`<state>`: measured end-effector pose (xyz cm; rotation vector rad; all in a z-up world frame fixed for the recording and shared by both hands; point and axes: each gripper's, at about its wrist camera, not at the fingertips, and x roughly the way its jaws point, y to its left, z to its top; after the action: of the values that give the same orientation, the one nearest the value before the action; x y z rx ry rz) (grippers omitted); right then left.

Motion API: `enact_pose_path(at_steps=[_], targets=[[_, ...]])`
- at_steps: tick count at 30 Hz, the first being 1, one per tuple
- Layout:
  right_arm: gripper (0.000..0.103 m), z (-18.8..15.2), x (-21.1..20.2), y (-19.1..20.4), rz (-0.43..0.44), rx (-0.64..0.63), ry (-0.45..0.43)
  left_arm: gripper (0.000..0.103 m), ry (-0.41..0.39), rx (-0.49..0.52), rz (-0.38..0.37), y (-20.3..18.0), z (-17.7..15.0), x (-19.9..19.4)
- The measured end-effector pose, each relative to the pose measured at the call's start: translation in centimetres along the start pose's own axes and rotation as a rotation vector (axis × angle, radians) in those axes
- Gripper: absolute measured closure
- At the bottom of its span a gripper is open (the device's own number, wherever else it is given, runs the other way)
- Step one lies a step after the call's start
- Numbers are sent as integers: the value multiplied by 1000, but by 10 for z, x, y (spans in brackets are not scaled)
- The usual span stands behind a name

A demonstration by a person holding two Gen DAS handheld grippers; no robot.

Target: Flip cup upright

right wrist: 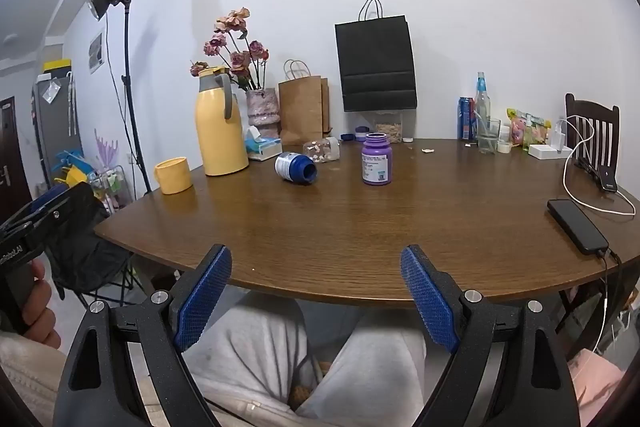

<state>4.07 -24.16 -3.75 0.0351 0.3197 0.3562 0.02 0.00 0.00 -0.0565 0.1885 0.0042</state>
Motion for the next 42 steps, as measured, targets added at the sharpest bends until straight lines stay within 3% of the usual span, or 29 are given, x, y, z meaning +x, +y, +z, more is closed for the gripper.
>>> enact_pose_path(at_steps=[42], targets=[[13, 0, -1, -3, 4, 15, -2, 0, -8, 8, 6, -1, 3, -2]])
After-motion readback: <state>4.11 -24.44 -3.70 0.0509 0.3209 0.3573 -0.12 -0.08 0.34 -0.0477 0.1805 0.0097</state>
